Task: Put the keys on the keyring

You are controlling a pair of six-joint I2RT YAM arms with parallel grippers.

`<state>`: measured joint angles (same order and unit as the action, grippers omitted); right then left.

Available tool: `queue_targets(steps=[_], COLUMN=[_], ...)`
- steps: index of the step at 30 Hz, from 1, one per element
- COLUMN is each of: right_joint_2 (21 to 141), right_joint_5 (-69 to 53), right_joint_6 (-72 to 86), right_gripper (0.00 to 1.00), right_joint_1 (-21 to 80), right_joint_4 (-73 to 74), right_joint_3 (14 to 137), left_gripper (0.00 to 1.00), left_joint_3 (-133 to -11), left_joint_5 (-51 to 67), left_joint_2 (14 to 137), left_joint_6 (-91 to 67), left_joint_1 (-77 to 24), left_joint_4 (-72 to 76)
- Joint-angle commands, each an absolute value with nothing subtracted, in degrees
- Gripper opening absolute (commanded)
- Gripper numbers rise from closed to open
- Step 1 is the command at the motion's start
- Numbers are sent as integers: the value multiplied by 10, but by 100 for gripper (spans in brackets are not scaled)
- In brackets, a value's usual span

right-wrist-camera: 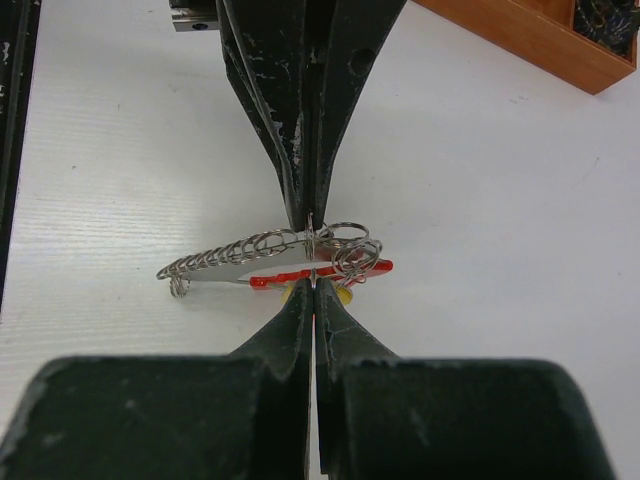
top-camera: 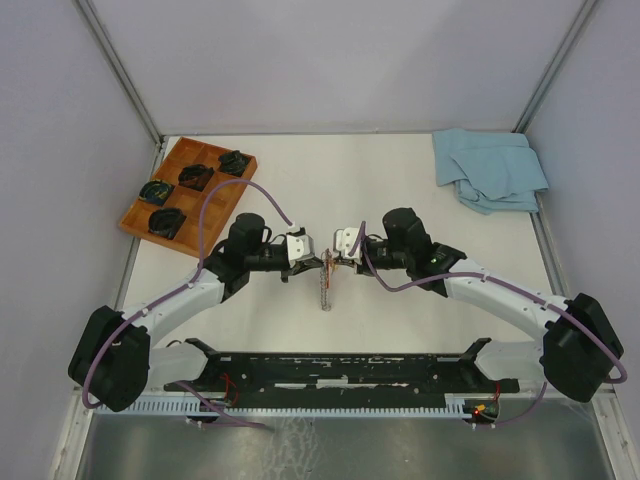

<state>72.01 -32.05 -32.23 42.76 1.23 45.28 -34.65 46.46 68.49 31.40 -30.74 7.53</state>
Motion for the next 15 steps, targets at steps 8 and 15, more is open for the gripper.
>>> queue_targets(steps=[8, 15], right_joint_2=[731, 737], right_joint_5=[-348, -353], right_joint_6=[-322, -324], right_gripper=[1, 1], right_joint_1=[431, 431], right_joint_4=[-7, -13], right_joint_3=[466, 470], left_gripper=[3, 3], left_joint_3=[-352, -353], left_joint_5=[470, 471], left_joint_2=[668, 668], left_joint_6=[308, 307], left_joint_1=[-310, -309], left_joint_4=[114, 114])
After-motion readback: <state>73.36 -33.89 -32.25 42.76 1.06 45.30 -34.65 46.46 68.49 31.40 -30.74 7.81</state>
